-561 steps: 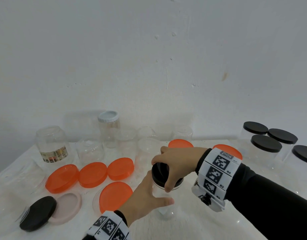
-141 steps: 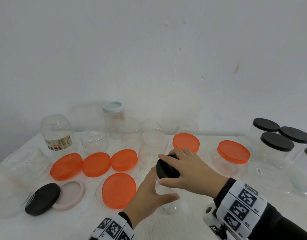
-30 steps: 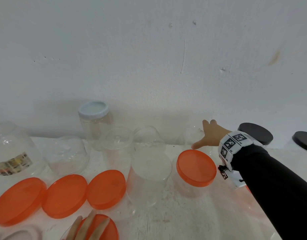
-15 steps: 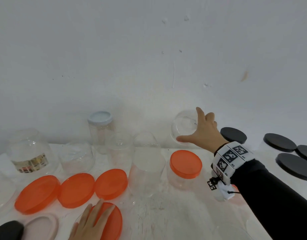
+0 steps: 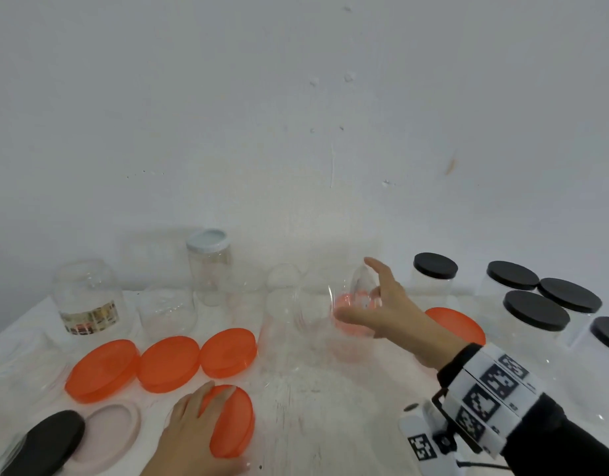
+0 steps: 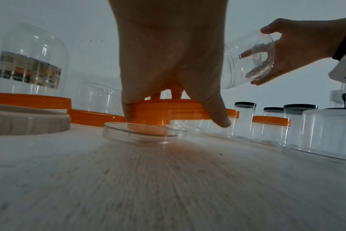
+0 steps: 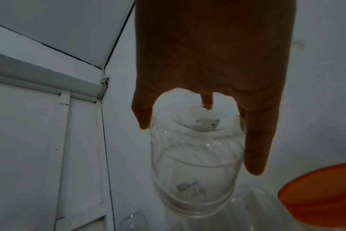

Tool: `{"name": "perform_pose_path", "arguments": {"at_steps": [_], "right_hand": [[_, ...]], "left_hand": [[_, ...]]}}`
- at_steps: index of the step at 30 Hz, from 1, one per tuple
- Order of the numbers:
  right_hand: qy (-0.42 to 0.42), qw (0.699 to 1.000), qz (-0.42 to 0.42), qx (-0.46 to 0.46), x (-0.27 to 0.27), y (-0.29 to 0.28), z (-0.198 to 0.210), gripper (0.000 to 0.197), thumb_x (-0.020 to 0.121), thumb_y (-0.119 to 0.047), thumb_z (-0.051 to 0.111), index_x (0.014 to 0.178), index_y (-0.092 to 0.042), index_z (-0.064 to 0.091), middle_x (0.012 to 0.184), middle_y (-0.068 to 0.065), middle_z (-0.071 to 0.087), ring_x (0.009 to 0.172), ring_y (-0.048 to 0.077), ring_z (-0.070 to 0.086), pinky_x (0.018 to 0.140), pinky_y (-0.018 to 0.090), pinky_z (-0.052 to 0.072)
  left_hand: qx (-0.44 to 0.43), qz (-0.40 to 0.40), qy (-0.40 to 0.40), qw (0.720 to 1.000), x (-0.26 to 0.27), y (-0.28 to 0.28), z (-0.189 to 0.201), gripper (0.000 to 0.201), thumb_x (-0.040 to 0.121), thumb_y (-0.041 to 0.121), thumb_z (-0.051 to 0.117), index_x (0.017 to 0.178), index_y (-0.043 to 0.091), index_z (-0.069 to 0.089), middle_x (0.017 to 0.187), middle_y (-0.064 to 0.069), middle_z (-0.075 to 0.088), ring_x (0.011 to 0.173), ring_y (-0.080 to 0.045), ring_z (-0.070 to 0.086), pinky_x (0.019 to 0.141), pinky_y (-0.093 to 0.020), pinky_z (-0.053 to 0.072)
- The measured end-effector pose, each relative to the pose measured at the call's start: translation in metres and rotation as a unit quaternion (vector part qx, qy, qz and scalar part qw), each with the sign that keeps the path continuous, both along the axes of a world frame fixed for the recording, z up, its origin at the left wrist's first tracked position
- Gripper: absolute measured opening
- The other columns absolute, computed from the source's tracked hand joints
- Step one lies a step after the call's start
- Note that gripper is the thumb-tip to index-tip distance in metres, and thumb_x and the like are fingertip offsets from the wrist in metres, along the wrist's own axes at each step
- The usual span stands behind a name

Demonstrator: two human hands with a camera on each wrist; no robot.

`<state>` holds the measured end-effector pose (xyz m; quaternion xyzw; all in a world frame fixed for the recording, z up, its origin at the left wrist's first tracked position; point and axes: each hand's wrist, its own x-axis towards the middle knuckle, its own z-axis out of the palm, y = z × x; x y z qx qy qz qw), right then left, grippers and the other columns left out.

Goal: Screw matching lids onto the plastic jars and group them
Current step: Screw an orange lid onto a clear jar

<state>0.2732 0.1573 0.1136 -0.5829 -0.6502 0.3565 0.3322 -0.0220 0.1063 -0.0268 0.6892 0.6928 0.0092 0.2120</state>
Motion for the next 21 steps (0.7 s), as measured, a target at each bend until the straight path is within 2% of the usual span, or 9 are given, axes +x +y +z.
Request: {"name": "perform_pose_path", "arguments": {"at_steps": [2, 3, 6, 8, 10, 13, 16, 18, 21], "right_hand": [[0.034, 0.999, 0.028, -0.011, -0.004, -0.015, -0.003, 0.101, 0.048, -0.064, 0.073, 0.135, -0.051, 0.023, 0.123, -0.006, 0.044, 0.105, 0.010, 0.056, 0.074, 0.026, 0.054], [0.047, 0.998, 0.033, -0.015, -0.007, -0.022, -0.006, 0.097, 0.046, -0.063, 0.073, 0.131, -0.050, 0.028, 0.120, -0.008, 0.047, 0.102, 0.008, 0.057, 0.075, 0.025, 0.054], [0.054, 0.997, 0.030, -0.044, -0.013, -0.035, -0.020, 0.094, 0.043, -0.064, 0.071, 0.126, -0.039, 0.035, 0.116, -0.004, 0.050, 0.103, 0.010, 0.056, 0.087, 0.030, 0.050], [0.057, 0.995, 0.024, -0.074, -0.018, -0.041, -0.030, 0.093, 0.045, -0.063, 0.070, 0.125, -0.028, 0.038, 0.118, 0.001, 0.048, 0.106, 0.018, 0.057, 0.087, 0.035, 0.051], [0.073, 0.992, 0.024, -0.102, -0.023, -0.047, -0.040, 0.090, 0.050, -0.057, 0.073, 0.125, -0.024, 0.039, 0.120, 0.001, 0.045, 0.109, 0.019, 0.056, 0.084, 0.036, 0.053], [0.087, 0.987, 0.038, -0.133, -0.029, -0.054, -0.052, 0.095, 0.046, -0.055, 0.075, 0.129, -0.030, 0.037, 0.128, -0.003, 0.042, 0.114, 0.014, 0.051, 0.082, 0.034, 0.054], [0.053, 0.991, 0.036, -0.121, -0.033, -0.055, -0.064, 0.089, 0.043, -0.059, 0.073, 0.122, -0.032, 0.043, 0.123, -0.004, 0.046, 0.109, 0.011, 0.053, 0.083, 0.030, 0.053], [0.019, 0.994, 0.031, -0.102, -0.034, -0.055, -0.071, 0.084, 0.042, -0.062, 0.071, 0.115, -0.030, 0.045, 0.116, -0.004, 0.051, 0.102, 0.010, 0.055, 0.082, 0.027, 0.049], [-0.016, 0.993, 0.037, -0.106, -0.035, -0.055, -0.079, 0.083, 0.042, -0.060, 0.073, 0.111, -0.027, 0.040, 0.110, -0.006, 0.052, 0.095, 0.009, 0.057, 0.073, 0.021, 0.047]], "left_hand": [[0.027, -0.013, -0.044, 0.999, 0.007, -0.006, 0.007, 0.131, 0.030, 0.088, 0.042, 0.147, 0.045, -0.002, 0.156, 0.011, -0.003, 0.145, -0.020, 0.005, 0.119, -0.037, 0.016], [0.035, -0.008, -0.051, 0.998, 0.010, -0.009, 0.010, 0.129, 0.033, 0.088, 0.045, 0.147, 0.044, 0.002, 0.156, 0.010, -0.001, 0.145, -0.020, 0.007, 0.119, -0.038, 0.015], [0.064, 0.027, -0.122, 0.990, 0.014, -0.013, 0.015, 0.106, 0.061, 0.076, 0.066, 0.147, 0.041, 0.015, 0.154, 0.010, 0.012, 0.142, -0.019, 0.014, 0.117, -0.038, 0.018], [0.090, 0.041, -0.175, 0.980, 0.013, -0.015, 0.015, 0.090, 0.072, 0.068, 0.065, 0.145, 0.039, 0.021, 0.150, 0.009, 0.022, 0.138, -0.017, 0.022, 0.115, -0.037, 0.023], [0.103, 0.041, -0.218, 0.970, 0.013, -0.017, 0.019, 0.088, 0.070, 0.072, 0.058, 0.145, 0.036, 0.027, 0.148, 0.008, 0.030, 0.135, -0.016, 0.029, 0.113, -0.037, 0.028], [0.121, 0.053, -0.283, 0.950, 0.014, -0.017, 0.026, 0.088, 0.067, 0.071, 0.049, 0.143, 0.029, 0.036, 0.143, 0.008, 0.040, 0.127, -0.009, 0.038, 0.108, -0.032, 0.031], [0.133, 0.071, -0.335, 0.930, 0.019, -0.020, 0.032, 0.084, 0.067, 0.072, 0.044, 0.140, 0.030, 0.041, 0.129, 0.017, 0.046, 0.114, -0.004, 0.042, 0.099, -0.027, 0.035], [0.121, 0.086, -0.362, 0.920, 0.021, -0.023, 0.035, 0.087, 0.064, 0.077, 0.040, 0.140, 0.033, 0.040, 0.124, 0.021, 0.045, 0.115, -0.005, 0.043, 0.101, -0.030, 0.039], [0.109, 0.096, -0.381, 0.913, 0.023, -0.025, 0.040, 0.085, 0.064, 0.077, 0.040, 0.138, 0.037, 0.039, 0.128, 0.017, 0.045, 0.118, -0.008, 0.045, 0.104, -0.035, 0.042]]}}
